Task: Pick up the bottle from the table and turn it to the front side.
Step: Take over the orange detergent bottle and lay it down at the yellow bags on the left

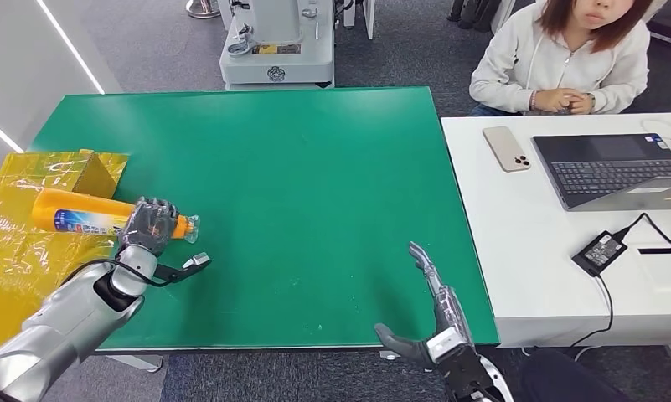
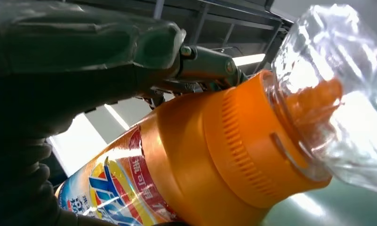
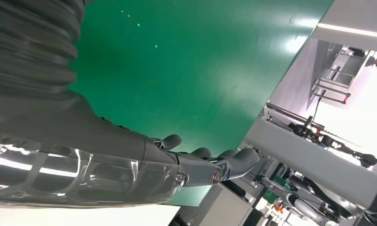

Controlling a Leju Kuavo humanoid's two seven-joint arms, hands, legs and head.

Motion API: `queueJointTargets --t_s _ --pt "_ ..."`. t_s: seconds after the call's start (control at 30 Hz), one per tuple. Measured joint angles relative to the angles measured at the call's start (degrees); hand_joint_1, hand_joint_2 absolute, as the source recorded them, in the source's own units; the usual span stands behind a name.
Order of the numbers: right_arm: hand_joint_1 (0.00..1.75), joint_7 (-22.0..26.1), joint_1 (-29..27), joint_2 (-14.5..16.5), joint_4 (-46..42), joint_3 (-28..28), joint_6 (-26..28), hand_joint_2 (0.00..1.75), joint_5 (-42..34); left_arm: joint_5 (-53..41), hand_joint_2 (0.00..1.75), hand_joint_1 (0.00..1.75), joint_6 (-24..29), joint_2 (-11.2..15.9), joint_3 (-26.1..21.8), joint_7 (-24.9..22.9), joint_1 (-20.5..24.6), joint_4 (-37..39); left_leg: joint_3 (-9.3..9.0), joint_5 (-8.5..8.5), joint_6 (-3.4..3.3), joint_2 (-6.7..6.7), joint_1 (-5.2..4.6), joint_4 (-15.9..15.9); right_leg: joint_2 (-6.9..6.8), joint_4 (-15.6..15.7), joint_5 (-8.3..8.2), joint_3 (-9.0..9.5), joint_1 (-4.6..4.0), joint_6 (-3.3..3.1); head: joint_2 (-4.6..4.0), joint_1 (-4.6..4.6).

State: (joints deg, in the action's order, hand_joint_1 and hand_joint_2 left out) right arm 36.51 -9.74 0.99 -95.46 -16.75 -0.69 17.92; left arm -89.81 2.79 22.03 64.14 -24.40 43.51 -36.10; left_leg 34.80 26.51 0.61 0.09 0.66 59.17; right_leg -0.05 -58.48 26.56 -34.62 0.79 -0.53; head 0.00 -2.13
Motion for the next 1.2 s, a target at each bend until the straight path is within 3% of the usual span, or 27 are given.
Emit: queueJointTargets --t_s 0.27,0.5,0.8,1.0,1.03,1.13,1.2 --pt "0.0 -0.48 -0.09 1.12 0.52 0.5 -1.58 1.75 0.26 0.41 1.75 1.75 -0.69 0.75 -2.01 -0.16 0.26 4.23 -0.41 0.04 0.07 0.03 0.0 -0.13 0.02 -0.02 0.07 0.32 0.0 -0.1 0.0 -0.01" --pt "0.0 -0.63 -0.06 1.86 1.26 1.14 -2.68 1.75 0.68 0.46 1.75 1.75 -2.25 0.72 -7.12 -1.75 -1.51 5.26 -0.56 0.0 0.13 0.04 0.0 -0.15 0.02 -0.11 0.07 0.4 0.0 -0.13 0.0 -0.01" --pt "0.0 -0.11 0.24 2.15 2.24 1.27 -3.77 1.75 0.7 1.56 1.75 1.75 -2.02 0.05 -17.2 6.81 -4.11 5.3 -0.64 -0.02 0.17 0.04 0.0 -0.18 0.04 -0.14 0.08 0.46 0.0 -0.14 0.0 -0.01" --pt "0.0 0.66 0.96 2.37 3.3 1.16 -4.92 1.75 0.67 1.14 1.75 1.75 0.96 -0.4 -24.88 11.12 -6.26 6.53 -0.63 0.0 0.19 0.04 -0.02 -0.2 0.04 -0.13 0.1 0.48 0.03 -0.15 0.0 0.0" --pt "0.0 0.75 1.13 2.48 3.49 1.14 -5.17 1.75 0.67 0.88 1.75 1.38 1.4 -0.5 -25.83 11.27 -6.45 6.85 -0.65 0.01 0.2 0.05 -0.03 -0.2 0.05 -0.13 0.1 0.5 0.04 -0.15 0.0 0.0" --pt "0.0 0.92 1.58 2.75 4.04 1.04 -6.02 1.75 0.69 0.26 1.75 0.07 2.6 -0.65 -27.58 10.78 -6.76 8.1 -0.77 0.09 0.29 0.08 -0.03 -0.23 0.11 -0.13 0.12 0.59 0.05 -0.18 0.0 -0.01" --pt "0.0 0.96 1.74 2.85 4.34 0.98 -6.49 1.75 0.7 0.13 1.75 0.0 3.48 -0.64 -27.76 9.77 -6.95 9.02 -0.86 0.11 0.32 0.08 -0.03 -0.25 0.12 -0.13 0.14 0.64 0.05 -0.23 0.0 -0.01"
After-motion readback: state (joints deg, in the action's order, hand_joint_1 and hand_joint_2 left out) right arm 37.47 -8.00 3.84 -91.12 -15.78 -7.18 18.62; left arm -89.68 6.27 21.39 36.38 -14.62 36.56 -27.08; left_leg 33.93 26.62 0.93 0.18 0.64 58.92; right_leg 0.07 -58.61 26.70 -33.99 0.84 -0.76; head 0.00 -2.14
